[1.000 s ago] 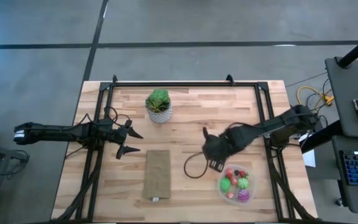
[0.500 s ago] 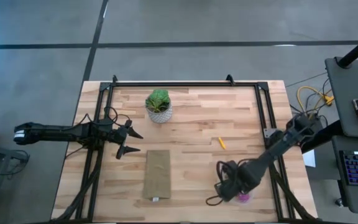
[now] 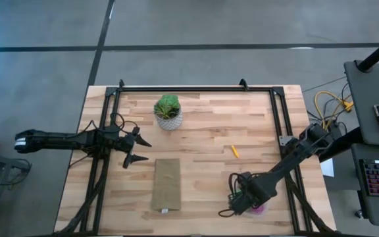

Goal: Pick and placing Produce into tupperware
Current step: Put the baby corn into the transparent container

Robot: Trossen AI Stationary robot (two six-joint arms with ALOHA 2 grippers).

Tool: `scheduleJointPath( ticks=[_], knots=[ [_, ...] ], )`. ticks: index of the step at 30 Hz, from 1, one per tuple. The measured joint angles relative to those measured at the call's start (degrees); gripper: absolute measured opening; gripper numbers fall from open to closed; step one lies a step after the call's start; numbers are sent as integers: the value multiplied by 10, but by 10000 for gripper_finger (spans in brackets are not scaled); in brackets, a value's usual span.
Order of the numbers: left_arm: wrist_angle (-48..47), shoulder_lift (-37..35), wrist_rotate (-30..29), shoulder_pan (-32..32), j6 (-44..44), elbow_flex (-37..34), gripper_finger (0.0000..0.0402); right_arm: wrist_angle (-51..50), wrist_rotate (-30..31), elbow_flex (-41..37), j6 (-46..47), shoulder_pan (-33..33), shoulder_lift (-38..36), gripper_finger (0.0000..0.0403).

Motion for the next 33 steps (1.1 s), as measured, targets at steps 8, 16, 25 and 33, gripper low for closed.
scheduleJointPath(
  ticks=[8, 16, 25, 33],
  knots=[
    [0, 0, 0, 0, 0, 0, 283, -94, 59, 37, -29, -24, -12, 304],
    [0, 0, 0, 0, 0, 0, 283, -110, 61, -4, -283, -191, -18, 287],
    [0, 0, 0, 0, 0, 0, 283, -30, 83, -64, -482, -328, -18, 257],
    [0, 0, 0, 0, 0, 0, 283, 64, 79, -137, -524, -386, -18, 253]
  ],
)
